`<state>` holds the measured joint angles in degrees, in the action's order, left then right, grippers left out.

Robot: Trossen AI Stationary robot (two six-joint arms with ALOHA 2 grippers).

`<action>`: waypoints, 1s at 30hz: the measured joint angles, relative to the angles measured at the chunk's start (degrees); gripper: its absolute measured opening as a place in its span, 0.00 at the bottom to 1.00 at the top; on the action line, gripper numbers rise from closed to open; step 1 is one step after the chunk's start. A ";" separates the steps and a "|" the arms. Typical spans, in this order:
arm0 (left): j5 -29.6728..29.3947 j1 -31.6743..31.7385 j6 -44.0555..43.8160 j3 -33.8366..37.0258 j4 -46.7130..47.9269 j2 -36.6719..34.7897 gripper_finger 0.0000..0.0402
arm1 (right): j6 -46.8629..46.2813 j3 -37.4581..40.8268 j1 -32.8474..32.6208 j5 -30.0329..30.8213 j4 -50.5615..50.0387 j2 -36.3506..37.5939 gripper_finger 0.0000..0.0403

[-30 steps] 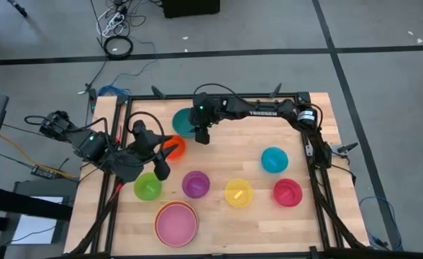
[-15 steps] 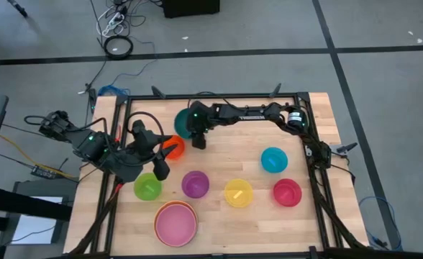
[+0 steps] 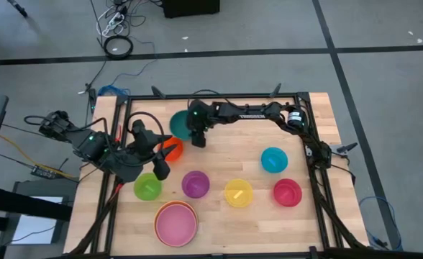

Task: Nest bowls inside each other
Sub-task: Stack the dark green on top of the pink bowl

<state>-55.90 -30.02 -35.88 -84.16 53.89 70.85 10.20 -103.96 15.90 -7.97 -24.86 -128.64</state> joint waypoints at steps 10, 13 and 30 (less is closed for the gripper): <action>0.00 0.00 0.07 0.00 0.01 0.00 0.39 | 0.02 -2.89 -0.51 -0.87 -2.63 0.00 0.45; -0.01 0.00 0.09 0.00 0.00 0.00 0.39 | 0.02 -2.93 -1.43 -1.92 -4.00 0.00 0.45; -0.03 0.02 0.83 0.00 -0.01 0.00 0.39 | -0.08 -3.00 -2.86 1.81 -3.50 -5.71 0.44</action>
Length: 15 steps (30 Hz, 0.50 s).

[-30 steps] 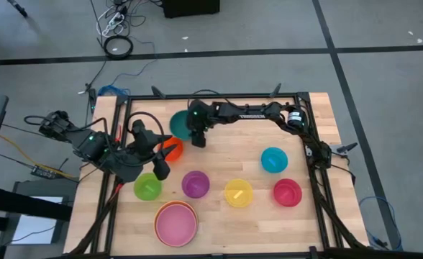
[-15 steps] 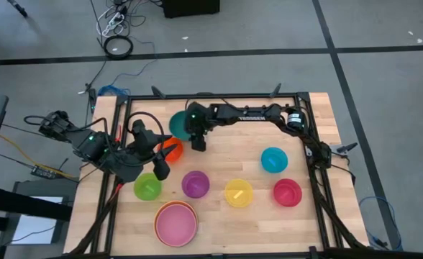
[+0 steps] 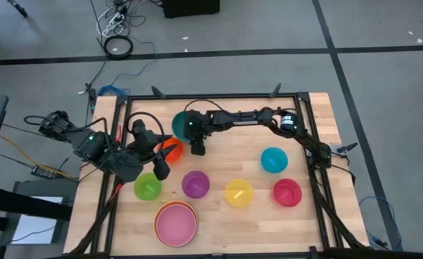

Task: Nest bowls inside each other
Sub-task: Stack the dark green on top of the pink bowl

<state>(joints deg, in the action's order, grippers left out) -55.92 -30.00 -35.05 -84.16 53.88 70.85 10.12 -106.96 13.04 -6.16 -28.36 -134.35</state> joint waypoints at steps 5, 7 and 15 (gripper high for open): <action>-0.01 0.00 0.42 0.00 0.03 -0.02 0.39 | 0.07 0.02 0.13 1.34 0.27 -1.39 0.41; -0.02 0.00 0.47 0.00 0.09 -0.02 0.39 | 0.30 0.02 0.13 1.99 0.47 -1.39 0.39; -0.02 0.00 0.52 0.00 0.46 -0.02 0.39 | 2.67 -0.25 0.32 3.77 -0.62 0.22 0.06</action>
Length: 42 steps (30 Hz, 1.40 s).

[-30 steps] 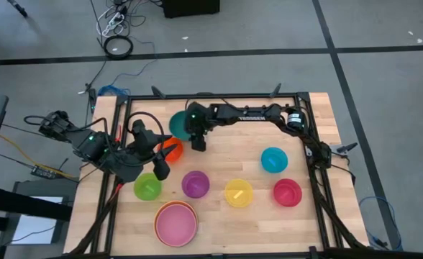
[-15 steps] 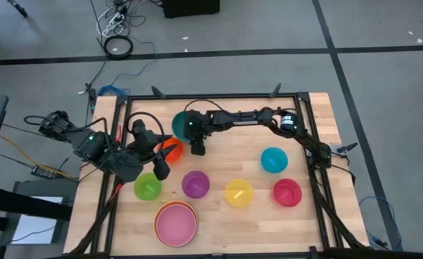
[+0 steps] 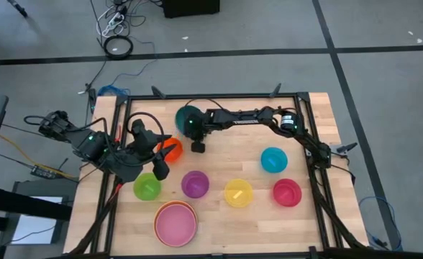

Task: Nest bowls inside each other
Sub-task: Stack the dark green on top of the pink bowl

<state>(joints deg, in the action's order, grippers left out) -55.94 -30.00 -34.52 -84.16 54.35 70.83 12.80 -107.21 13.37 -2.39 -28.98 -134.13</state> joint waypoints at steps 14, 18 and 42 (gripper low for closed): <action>-1.71 0.00 -0.22 -0.02 0.80 0.00 0.39 | 0.89 0.32 -9.15 5.21 -10.51 12.67 0.00; -3.09 0.00 -0.20 -0.02 0.79 0.00 0.39 | -1.26 0.32 -15.57 -1.27 -10.37 15.34 0.00; -3.96 0.00 -0.59 -0.02 0.31 0.02 0.39 | -18.07 0.43 -35.56 -10.93 9.11 15.33 0.00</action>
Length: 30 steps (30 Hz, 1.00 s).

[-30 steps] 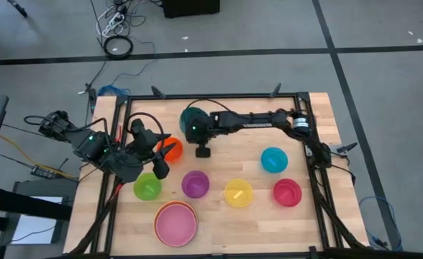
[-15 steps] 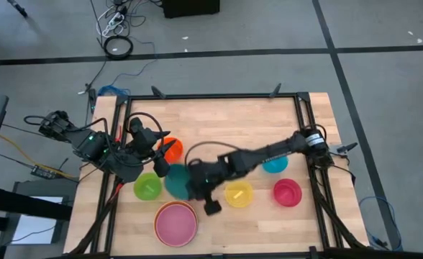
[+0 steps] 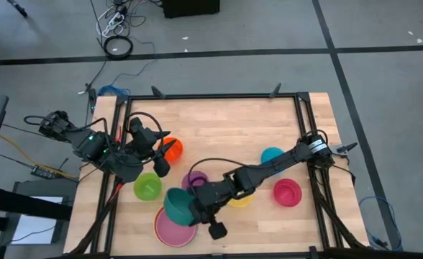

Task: Nest bowls inside each other
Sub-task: Stack the dark green on top of the pink bowl

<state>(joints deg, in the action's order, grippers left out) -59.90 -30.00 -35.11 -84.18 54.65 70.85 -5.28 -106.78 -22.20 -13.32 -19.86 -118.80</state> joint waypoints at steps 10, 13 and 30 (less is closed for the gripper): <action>0.44 -0.07 -0.04 0.00 0.02 0.17 0.39 | -6.00 0.15 0.24 -7.58 8.92 -5.93 0.00; 0.62 -0.09 -0.06 0.00 0.17 0.35 0.39 | -8.23 0.03 0.93 -9.62 11.00 -6.82 0.00; 2.60 -0.15 -0.78 0.00 0.05 0.79 0.39 | -11.71 0.13 1.71 -12.29 9.78 -7.02 0.31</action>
<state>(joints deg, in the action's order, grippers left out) -57.30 -30.15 -35.90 -84.18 54.71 71.64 -16.98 -106.65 -20.49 -25.61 -10.09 -125.82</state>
